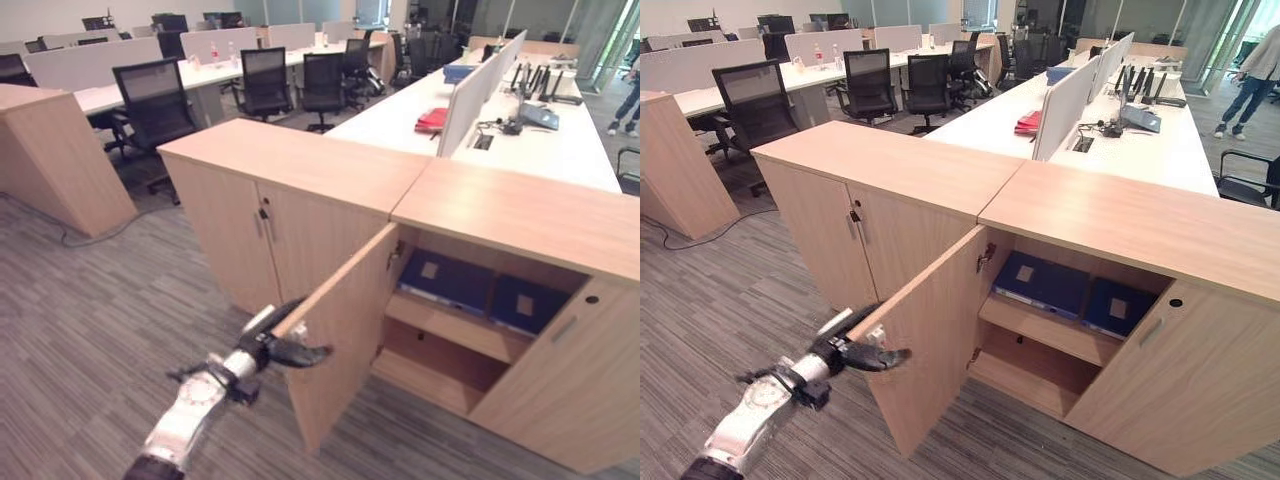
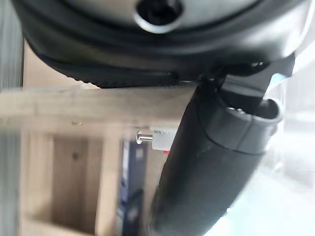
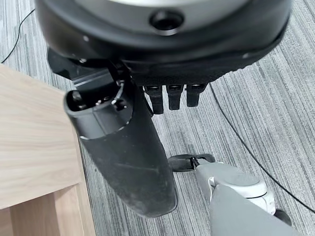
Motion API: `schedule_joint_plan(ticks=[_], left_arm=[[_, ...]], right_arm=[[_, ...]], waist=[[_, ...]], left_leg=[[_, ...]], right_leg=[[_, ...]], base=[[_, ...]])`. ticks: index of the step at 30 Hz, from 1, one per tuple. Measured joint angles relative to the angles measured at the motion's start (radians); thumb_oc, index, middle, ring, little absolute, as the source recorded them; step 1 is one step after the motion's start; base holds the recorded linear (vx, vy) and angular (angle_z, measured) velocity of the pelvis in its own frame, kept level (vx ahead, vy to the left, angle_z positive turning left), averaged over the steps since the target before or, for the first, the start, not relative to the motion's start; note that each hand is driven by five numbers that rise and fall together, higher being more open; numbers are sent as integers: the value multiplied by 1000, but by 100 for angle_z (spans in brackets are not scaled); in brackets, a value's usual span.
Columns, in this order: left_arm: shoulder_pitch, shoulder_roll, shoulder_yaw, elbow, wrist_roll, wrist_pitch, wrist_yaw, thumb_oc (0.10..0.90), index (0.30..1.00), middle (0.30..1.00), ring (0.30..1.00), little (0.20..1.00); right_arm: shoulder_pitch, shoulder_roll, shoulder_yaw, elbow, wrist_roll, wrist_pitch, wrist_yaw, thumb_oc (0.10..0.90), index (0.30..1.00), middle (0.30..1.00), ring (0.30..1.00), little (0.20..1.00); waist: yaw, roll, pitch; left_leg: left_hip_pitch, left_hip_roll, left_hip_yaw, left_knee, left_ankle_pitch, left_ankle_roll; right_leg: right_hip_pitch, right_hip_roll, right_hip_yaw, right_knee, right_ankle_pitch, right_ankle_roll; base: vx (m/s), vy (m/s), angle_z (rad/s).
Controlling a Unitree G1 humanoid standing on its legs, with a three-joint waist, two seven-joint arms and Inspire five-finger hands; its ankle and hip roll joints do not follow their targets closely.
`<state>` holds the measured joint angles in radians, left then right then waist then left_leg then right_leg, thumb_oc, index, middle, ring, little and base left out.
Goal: Put the empty folder in the office cabinet
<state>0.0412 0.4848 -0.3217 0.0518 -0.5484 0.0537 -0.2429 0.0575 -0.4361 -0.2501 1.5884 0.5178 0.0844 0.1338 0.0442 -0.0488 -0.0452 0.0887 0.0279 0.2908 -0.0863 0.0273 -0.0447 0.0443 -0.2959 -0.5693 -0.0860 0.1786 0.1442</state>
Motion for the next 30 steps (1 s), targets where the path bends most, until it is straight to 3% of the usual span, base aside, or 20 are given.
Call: schedule_joint_plan(ticks=[3,11,23,24,26,30], left_arm=[[-19,9,3,22,-89,33,19,800,900,900,900,900],[-21,49,-23,21,-187,33,19,800,900,900,900,900],[-17,85,-27,15,-207,24,19,800,900,900,900,900],[-17,88,-30,14,-227,15,40,800,900,900,900,900],[-18,107,-29,14,-232,10,42,800,900,900,900,900],[-36,129,-47,-22,-230,30,87,800,900,900,900,900]], right_arm=[[-48,-1,2,19,19,5,-4,800,900,900,900,900],[-83,-1,5,25,11,5,-13,800,900,900,900,900],[-67,-10,22,25,-87,6,-33,800,900,900,900,900],[-48,32,181,-34,-91,7,-73,800,900,900,900,900],[-36,39,145,-87,-91,7,-15,800,900,900,900,900],[-55,47,119,-48,-94,-14,-9,800,900,900,900,900]], waist=[[5,1,4],[15,2,6],[11,12,13],[10,9,18],[6,14,21],[-16,12,22]], left_leg=[[0,2,1,0,1,-2],[-1,5,1,0,2,-1],[-2,10,24,0,-5,-11],[-1,15,37,4,-3,-13],[-3,17,50,0,-1,-15],[-19,17,60,1,5,-15]], right_leg=[[0,3,2,0,1,-1],[-2,5,1,0,1,-1],[-20,11,32,-7,0,0],[-29,18,50,-6,1,-1],[-41,22,69,-6,0,-1],[-60,25,98,-6,-8,-2]], base=[[-8,-49,0],[-6,-34,0],[7,-72,-6],[14,-102,-16],[9,-73,-18],[0,-51,1]])
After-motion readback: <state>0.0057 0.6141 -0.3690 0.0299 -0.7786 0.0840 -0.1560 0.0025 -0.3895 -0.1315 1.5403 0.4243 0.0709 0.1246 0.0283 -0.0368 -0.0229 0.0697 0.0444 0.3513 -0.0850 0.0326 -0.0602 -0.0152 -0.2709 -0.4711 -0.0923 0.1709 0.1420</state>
